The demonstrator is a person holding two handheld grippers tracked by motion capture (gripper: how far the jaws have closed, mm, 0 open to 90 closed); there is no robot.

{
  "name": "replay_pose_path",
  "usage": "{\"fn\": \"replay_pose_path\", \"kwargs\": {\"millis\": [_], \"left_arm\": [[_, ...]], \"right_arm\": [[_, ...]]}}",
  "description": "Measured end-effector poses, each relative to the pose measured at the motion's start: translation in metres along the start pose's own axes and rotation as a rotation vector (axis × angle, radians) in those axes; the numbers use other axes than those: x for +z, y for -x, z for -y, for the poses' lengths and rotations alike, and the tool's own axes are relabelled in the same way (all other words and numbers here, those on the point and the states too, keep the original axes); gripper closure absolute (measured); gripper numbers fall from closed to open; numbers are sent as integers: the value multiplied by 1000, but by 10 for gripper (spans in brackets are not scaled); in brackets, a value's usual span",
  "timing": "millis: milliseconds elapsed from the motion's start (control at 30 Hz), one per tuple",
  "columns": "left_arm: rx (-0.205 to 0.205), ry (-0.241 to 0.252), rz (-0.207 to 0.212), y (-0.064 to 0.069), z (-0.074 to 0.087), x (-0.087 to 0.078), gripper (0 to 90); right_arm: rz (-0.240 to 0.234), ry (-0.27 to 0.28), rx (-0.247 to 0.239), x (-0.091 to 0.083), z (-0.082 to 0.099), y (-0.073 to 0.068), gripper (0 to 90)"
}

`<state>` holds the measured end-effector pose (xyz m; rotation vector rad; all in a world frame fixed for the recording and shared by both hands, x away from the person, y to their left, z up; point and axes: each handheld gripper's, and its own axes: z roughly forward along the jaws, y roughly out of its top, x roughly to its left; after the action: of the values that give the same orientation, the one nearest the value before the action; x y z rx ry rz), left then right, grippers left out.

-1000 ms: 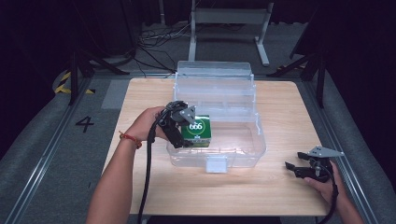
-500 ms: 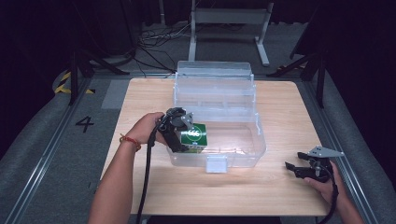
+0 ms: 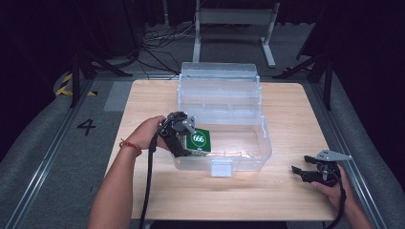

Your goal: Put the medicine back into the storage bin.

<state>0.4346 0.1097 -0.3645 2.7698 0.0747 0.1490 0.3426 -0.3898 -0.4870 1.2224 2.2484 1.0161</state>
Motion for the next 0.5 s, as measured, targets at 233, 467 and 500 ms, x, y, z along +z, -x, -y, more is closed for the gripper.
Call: {"fn": "replay_pose_path", "kwargs": {"millis": [233,467,500], "left_arm": [[10,-14,0,-1,-2,3,150],[-8,58,5,-10,-11,10,152],[-7,75,19,-10,-14,11,152]], "right_arm": [[0,0,0,0,0,0,261],[1,-1,-1,0,0,0,261],[0,-1,-1,0,0,0,261]]}}
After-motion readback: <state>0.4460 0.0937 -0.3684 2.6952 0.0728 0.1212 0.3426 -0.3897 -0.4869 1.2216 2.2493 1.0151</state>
